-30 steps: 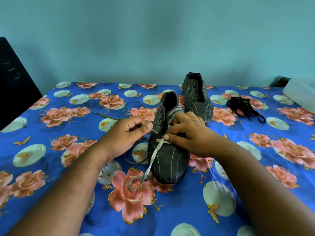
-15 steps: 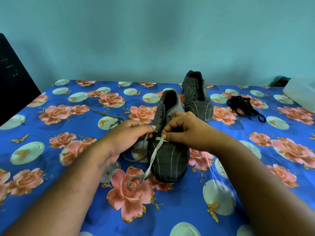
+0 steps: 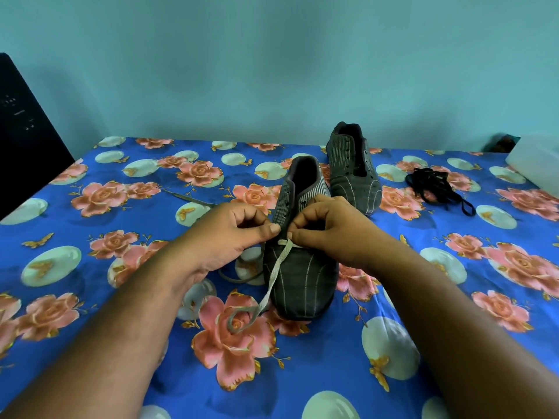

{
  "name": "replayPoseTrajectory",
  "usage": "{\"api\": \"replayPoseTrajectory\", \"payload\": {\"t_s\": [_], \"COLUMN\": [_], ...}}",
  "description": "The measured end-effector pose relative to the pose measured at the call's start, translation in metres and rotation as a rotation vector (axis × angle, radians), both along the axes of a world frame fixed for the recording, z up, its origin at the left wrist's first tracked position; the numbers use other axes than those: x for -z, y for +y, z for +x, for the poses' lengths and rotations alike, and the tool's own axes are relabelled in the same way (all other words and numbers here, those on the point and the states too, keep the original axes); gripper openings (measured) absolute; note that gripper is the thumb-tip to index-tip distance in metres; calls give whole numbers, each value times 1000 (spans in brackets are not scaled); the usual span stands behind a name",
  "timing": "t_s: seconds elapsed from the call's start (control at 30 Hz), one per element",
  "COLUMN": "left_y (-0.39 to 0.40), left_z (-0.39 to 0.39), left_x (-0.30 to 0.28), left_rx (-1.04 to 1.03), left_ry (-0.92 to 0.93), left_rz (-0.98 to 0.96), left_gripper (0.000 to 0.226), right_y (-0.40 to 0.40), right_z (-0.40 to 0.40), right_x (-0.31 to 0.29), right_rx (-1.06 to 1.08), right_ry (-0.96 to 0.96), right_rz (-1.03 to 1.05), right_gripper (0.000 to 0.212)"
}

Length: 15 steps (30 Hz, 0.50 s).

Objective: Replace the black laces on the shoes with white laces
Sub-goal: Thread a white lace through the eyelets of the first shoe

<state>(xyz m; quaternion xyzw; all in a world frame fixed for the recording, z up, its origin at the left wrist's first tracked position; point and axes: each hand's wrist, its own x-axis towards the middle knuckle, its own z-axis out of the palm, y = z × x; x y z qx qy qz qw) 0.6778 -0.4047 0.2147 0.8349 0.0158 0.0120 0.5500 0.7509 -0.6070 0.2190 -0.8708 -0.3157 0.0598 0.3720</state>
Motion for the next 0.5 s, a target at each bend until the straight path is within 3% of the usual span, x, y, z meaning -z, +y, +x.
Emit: {"api": "replayPoseTrajectory", "payload": {"t_s": [0.1,0.2,0.3,0.4,0.5], "left_y": [7,10,6,-1,-3], "left_z": [1,1,3,3,4], "left_x": [-1,-2,2,5,6], "left_rx": [30,11,-4,-22,-15], "left_ry": [-132,-180,-134,-8,6], "left_rz": [267,407,250,79,29], "left_gripper": [20,26,17,14,12], "right_y": [-2,-3,2,6,5], "right_z": [1,-1,-4,-3,-2], "right_x": [-1,-1,2,8,10], "right_rx": [-22,-28,8,39,50], "right_ry": [-28,-15,-18,-76,-67], "right_rz": [10,27,31,15,26], "right_gripper": [6,7,25,24,24]}}
